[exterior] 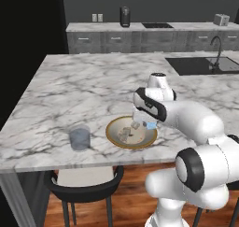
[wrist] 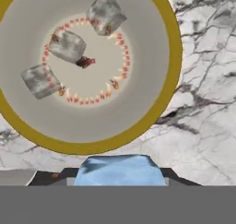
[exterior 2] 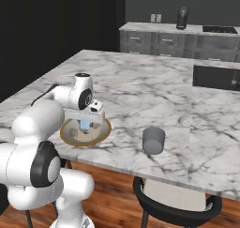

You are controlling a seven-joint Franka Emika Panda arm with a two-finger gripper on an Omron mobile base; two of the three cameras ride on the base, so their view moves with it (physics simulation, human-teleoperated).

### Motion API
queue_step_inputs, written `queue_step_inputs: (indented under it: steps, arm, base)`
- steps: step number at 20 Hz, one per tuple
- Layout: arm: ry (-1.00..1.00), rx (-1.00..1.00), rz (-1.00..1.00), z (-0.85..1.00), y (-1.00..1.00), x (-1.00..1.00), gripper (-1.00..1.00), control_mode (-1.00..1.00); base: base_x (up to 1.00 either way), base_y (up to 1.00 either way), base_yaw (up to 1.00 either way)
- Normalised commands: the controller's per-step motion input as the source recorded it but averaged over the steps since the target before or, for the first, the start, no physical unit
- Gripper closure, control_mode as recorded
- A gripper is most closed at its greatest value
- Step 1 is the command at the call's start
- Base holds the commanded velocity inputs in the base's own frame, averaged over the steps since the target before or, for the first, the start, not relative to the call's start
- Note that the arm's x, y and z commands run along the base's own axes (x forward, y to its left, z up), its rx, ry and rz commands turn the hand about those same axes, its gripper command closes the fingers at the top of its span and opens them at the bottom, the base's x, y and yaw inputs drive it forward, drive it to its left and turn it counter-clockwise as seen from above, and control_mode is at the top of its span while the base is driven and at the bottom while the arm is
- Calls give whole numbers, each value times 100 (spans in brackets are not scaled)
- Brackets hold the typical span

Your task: There are four ice cubes in the ice bowl. Place two ice cubes in each glass of water.

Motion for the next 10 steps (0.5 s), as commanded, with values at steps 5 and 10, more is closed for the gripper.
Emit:
queue_step_inputs:
  steps: [5,10]
  arm:
    - [0,-10,-44,85,-94,-14,100,-100]
    - [-4,7,-32,36,-100,-1,100,-100]
  base:
    - [0,0,0]
    - [0,0,0]
